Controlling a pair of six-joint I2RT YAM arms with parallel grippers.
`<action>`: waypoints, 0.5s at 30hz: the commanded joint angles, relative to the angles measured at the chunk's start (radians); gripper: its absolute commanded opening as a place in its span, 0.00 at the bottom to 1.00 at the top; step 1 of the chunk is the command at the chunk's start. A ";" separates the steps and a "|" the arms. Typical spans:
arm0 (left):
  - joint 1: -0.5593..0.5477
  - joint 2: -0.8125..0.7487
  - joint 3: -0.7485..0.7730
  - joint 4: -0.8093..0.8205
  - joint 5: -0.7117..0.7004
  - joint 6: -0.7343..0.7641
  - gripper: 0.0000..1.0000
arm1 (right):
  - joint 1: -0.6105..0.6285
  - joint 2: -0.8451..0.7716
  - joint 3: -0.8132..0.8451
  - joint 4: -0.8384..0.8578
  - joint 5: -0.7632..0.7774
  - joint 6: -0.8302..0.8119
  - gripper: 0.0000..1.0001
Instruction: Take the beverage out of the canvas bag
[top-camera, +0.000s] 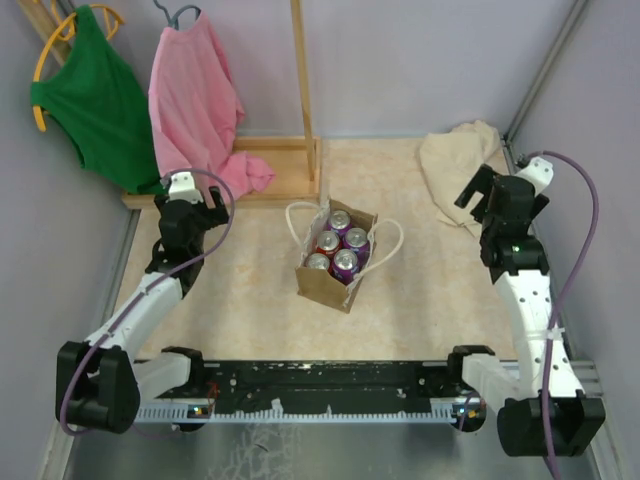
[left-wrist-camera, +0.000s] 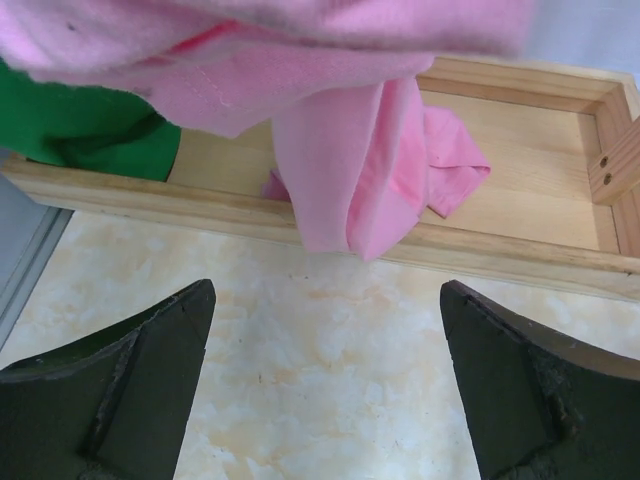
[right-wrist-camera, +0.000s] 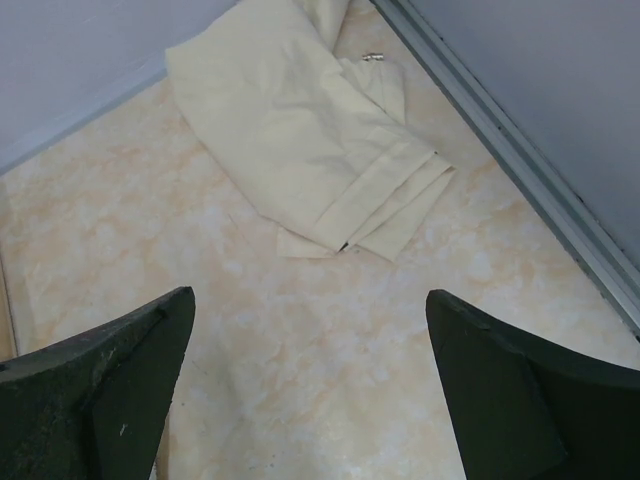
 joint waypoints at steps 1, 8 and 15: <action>-0.003 -0.034 -0.004 0.000 -0.038 -0.009 1.00 | 0.004 -0.064 -0.038 0.105 0.000 -0.007 0.99; -0.003 -0.043 0.000 -0.014 -0.048 -0.014 1.00 | 0.004 -0.177 -0.107 0.180 0.018 -0.020 0.99; -0.004 -0.076 0.004 -0.029 -0.074 -0.029 1.00 | 0.004 -0.187 -0.126 0.189 0.014 0.020 0.99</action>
